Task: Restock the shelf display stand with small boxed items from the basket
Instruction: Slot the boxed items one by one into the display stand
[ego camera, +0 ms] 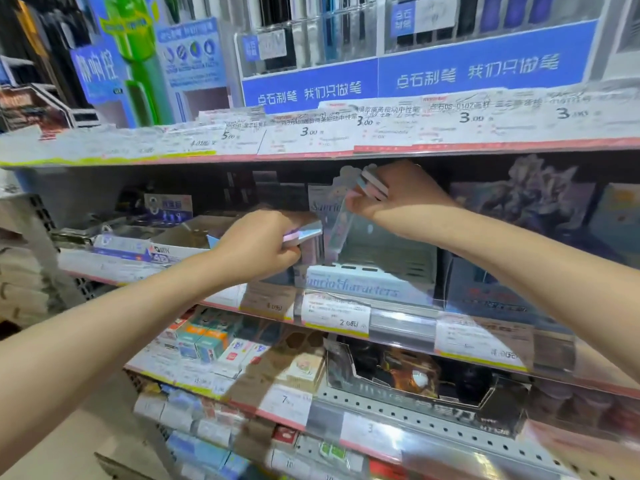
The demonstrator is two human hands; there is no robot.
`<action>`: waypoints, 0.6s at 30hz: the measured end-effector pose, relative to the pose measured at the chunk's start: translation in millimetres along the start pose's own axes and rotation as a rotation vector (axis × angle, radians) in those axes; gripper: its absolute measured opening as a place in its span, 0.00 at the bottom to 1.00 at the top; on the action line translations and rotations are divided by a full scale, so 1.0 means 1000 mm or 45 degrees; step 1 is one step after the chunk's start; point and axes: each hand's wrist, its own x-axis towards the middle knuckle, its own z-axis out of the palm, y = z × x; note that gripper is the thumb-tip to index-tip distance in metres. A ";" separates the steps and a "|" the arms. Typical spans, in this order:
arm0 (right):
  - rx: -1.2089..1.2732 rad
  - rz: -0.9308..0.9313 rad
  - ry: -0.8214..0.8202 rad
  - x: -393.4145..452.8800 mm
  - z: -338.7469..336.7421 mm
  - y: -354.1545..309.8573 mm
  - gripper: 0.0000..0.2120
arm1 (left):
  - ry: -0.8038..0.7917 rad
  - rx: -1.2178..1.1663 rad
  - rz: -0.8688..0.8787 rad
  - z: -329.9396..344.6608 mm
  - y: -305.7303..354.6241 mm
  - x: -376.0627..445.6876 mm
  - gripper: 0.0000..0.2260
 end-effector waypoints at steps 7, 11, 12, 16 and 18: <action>0.030 -0.116 0.020 0.007 0.010 0.002 0.21 | -0.060 -0.009 0.130 0.000 -0.014 0.006 0.16; 0.076 -0.205 0.020 0.005 0.017 0.004 0.23 | -0.043 -0.062 0.227 0.002 -0.020 0.009 0.05; 0.084 -0.211 0.017 0.005 0.018 0.004 0.23 | -0.020 -0.097 0.262 0.001 -0.020 0.009 0.07; 0.079 -0.209 0.007 0.005 0.021 0.003 0.22 | -0.027 -0.200 0.355 -0.004 -0.016 0.009 0.23; 0.111 -0.219 0.002 0.005 0.023 0.002 0.22 | -0.013 -0.251 0.358 -0.007 -0.015 0.007 0.28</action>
